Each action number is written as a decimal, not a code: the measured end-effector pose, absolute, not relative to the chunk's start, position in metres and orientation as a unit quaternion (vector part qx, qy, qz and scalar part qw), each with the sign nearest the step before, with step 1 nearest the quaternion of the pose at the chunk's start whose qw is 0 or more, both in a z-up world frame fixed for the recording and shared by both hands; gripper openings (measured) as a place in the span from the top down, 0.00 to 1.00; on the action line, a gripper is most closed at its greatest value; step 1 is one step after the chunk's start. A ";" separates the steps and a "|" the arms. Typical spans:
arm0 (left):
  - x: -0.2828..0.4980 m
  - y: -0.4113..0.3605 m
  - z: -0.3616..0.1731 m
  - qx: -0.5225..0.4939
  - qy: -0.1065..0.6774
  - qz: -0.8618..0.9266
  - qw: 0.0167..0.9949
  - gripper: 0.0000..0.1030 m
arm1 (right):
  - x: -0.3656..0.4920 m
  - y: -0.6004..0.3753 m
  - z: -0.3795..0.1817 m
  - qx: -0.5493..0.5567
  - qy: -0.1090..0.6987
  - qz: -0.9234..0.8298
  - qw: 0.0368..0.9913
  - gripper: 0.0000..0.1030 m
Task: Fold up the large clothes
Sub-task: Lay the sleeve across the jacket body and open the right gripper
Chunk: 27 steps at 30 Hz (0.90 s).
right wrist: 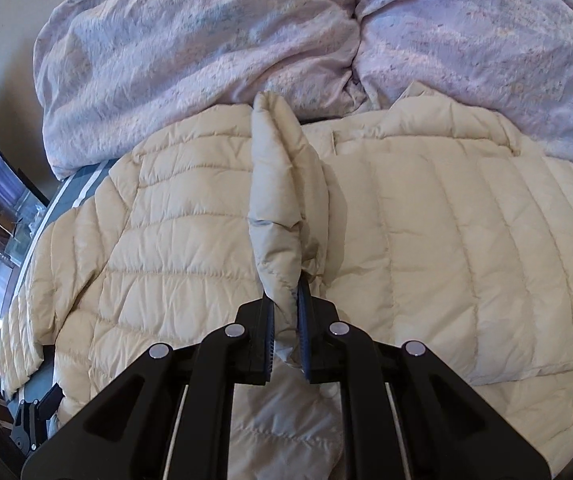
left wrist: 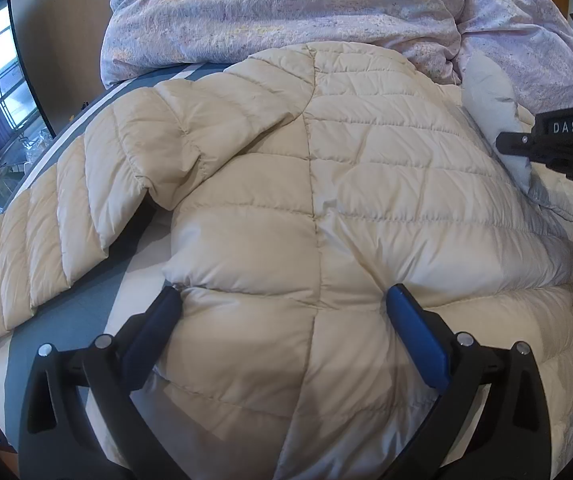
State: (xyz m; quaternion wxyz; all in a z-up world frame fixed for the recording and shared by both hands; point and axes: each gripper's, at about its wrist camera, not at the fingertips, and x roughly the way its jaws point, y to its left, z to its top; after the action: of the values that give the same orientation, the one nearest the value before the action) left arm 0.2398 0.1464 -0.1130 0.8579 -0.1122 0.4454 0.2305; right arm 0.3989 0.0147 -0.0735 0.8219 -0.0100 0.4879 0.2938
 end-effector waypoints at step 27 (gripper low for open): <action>0.240 0.146 -0.113 -0.112 0.444 0.231 0.858 0.02 | 0.416 -0.047 -0.051 0.059 0.458 0.238 0.854 0.51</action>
State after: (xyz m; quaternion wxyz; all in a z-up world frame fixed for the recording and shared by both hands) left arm 0.2404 0.1464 -0.1134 0.8584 -0.1122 0.4439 0.2314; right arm 0.4159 -0.0471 -0.0512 0.8543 0.0586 0.4581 0.2384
